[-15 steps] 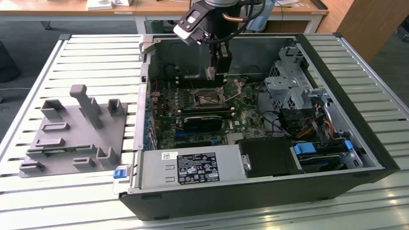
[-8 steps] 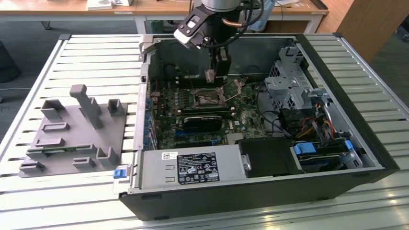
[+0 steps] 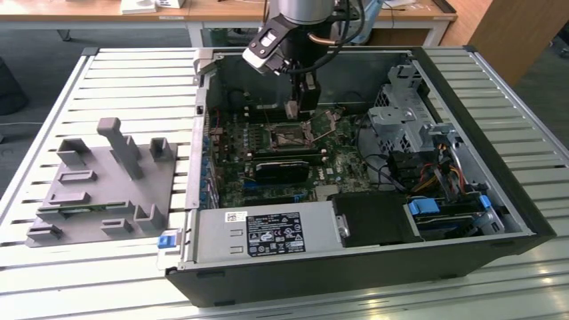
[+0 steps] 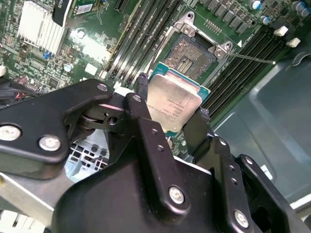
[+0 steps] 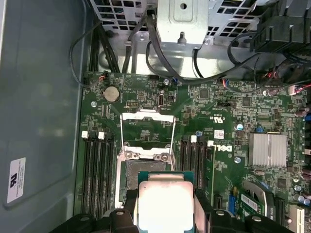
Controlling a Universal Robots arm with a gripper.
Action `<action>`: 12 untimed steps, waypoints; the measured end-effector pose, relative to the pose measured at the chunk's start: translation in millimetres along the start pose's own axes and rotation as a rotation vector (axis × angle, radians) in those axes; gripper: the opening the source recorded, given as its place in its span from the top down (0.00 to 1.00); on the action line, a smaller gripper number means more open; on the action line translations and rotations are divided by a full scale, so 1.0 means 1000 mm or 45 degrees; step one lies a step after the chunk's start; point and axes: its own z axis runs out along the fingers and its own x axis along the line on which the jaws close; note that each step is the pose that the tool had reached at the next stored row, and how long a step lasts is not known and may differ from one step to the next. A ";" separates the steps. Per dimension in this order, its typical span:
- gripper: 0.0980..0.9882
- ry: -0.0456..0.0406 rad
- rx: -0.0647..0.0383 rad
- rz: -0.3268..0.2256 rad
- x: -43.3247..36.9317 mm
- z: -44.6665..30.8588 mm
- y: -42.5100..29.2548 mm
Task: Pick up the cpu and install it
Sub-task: 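Place the cpu into insertion slot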
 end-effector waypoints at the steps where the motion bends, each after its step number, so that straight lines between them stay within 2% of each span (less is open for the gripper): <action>1: 0.50 0.000 0.000 0.000 0.0001 0.0008 -0.0001; 12: 0.50 0.000 0.000 0.000 0.0002 0.0072 -0.0005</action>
